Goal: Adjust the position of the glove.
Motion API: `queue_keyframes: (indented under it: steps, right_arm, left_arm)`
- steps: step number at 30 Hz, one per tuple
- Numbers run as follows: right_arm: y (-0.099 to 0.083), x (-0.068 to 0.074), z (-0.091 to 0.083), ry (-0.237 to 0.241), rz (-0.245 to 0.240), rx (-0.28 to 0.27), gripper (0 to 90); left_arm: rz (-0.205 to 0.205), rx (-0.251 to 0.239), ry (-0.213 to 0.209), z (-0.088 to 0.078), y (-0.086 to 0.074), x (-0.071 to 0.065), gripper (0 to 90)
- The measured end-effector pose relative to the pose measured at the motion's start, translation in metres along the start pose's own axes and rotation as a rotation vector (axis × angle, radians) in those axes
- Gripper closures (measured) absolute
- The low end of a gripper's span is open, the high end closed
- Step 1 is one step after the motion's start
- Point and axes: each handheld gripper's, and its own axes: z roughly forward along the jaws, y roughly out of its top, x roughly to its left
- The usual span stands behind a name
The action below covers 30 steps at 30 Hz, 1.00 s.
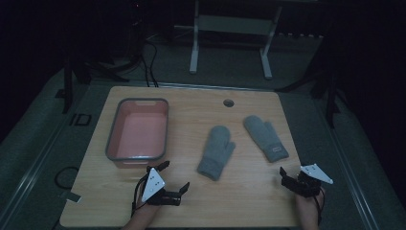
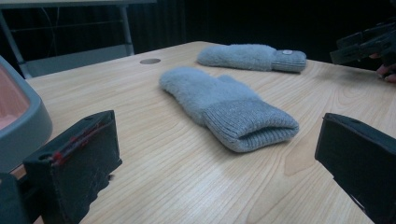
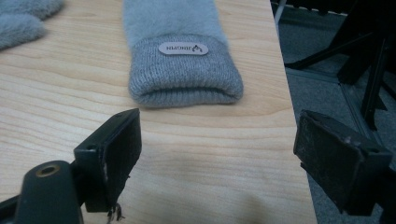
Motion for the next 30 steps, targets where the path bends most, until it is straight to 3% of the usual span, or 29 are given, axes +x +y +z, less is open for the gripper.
queue_keyframes:
  steps: [9, 21, 25, 30]
  right_arm:
    - [0.001, 0.001, 0.002, 0.013, -0.003, 0.006, 14.4]
    - [0.015, 0.012, 0.007, 0.073, -0.039, 0.100, 15.8]
    - [0.025, 0.016, 0.009, 0.115, -0.040, 0.129, 15.8]
    - [0.039, 0.021, 0.011, 0.211, -0.028, 0.140, 14.4]
  left_arm:
    - [0.017, 0.007, 0.013, 0.003, 0.001, -0.002, 0.2]
    - [0.026, 0.002, 0.007, 0.002, 0.001, -0.004, 0.2]
    - [0.016, 0.002, 0.013, 0.002, 0.001, -0.003, 0.2]
    - [0.003, 0.003, 0.015, 0.002, 0.000, -0.002, 0.2]
